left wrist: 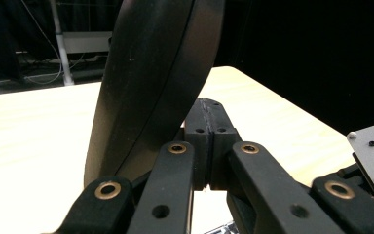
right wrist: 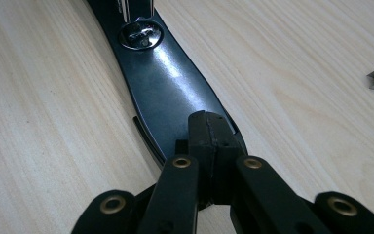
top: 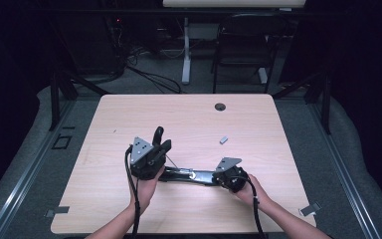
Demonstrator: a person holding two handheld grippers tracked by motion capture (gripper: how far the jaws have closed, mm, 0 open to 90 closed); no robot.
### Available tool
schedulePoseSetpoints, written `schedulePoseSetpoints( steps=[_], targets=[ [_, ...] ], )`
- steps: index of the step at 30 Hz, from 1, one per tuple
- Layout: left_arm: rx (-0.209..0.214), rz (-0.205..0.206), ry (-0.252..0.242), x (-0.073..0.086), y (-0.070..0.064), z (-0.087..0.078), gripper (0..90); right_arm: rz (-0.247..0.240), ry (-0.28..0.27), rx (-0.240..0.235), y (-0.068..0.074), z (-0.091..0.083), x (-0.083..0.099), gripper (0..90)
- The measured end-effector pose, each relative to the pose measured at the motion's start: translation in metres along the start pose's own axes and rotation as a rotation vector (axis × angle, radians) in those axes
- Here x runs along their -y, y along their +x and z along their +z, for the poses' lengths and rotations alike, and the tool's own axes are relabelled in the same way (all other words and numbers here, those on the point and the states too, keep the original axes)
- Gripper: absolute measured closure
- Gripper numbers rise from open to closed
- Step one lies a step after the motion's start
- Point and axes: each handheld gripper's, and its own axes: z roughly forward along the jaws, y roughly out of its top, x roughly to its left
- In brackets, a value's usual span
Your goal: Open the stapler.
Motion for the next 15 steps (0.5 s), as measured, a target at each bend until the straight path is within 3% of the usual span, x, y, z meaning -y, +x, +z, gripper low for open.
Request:
schedulePoseSetpoints(
  steps=[15],
  targets=[
    [-0.019,0.003,-0.003,0.0000,0.0080,-0.0069,90.0,0.001,0.004,-0.001,0.0003,-0.0002,-0.0001,90.0]
  ],
)
